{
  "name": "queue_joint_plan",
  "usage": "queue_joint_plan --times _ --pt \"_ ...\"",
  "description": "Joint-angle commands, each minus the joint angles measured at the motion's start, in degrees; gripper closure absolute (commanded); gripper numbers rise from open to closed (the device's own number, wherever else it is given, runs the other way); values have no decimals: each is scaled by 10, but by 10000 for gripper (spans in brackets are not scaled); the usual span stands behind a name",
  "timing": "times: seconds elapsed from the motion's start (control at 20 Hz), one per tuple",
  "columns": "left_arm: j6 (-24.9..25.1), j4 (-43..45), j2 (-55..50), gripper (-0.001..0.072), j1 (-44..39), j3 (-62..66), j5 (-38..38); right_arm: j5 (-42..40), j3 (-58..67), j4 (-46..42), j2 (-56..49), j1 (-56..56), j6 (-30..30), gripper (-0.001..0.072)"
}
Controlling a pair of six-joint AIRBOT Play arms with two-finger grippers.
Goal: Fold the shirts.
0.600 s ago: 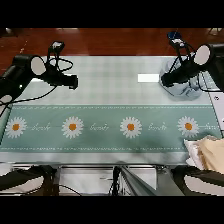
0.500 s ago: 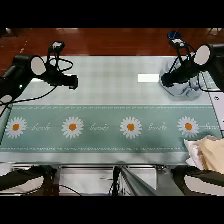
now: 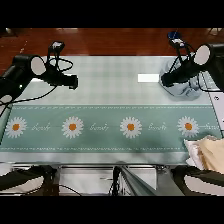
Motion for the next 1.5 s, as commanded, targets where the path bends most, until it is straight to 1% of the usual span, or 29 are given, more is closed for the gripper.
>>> queue_joint_plan --times 0.0,0.15,0.2,0.25,0.3,0.35,0.4,0.45,0.5,0.55,0.6,0.65,0.8,0.9,1.05,1.15,1.3,1.45 --pt "0 0 0 -9 0 0 0 -2 0 0 0 0 0 302" --pt "0 0 0 -9 -1 0 3 -40 0 -6 0 0 -3 302" --pt "0 0 0 -9 -1 0 14 -61 0 -29 0 0 -11 301" --pt "0 0 -1 -9 -1 0 26 -80 0 -68 0 0 -13 269" --pt "0 0 0 -9 -1 0 28 -99 0 -125 0 -2 -3 223" --pt "0 0 0 -9 0 0 26 -115 0 -163 0 -12 22 223" --pt "0 0 0 -9 0 0 26 -133 0 -182 0 -30 41 206" --pt "0 0 0 -10 0 0 26 -150 0 -177 0 -56 47 188" --pt "0 0 0 -10 0 0 26 -160 0 -171 -2 -82 54 187" --pt "0 0 0 -10 0 0 26 -164 0 -158 -6 -112 56 187" --pt "0 0 0 -10 0 0 26 -164 0 -136 -13 -141 56 168" --pt "0 0 0 -10 0 0 26 -165 0 -104 -22 -172 55 131" --pt "0 0 0 -9 0 0 25 -188 0 28 -51 -244 17 131" --pt "0 0 0 -8 0 0 15 -231 0 97 -70 -271 2 130" --pt "1 0 0 -8 0 0 15 -322 0 123 -95 -278 -16 124" --pt "7 0 0 -8 0 0 15 -365 0 140 -115 -277 -18 123" --pt "7 0 0 -8 0 0 15 -372 0 179 -155 -277 -21 118" --pt "7 0 0 -7 0 0 15 -369 0 244 -192 -270 -50 118"
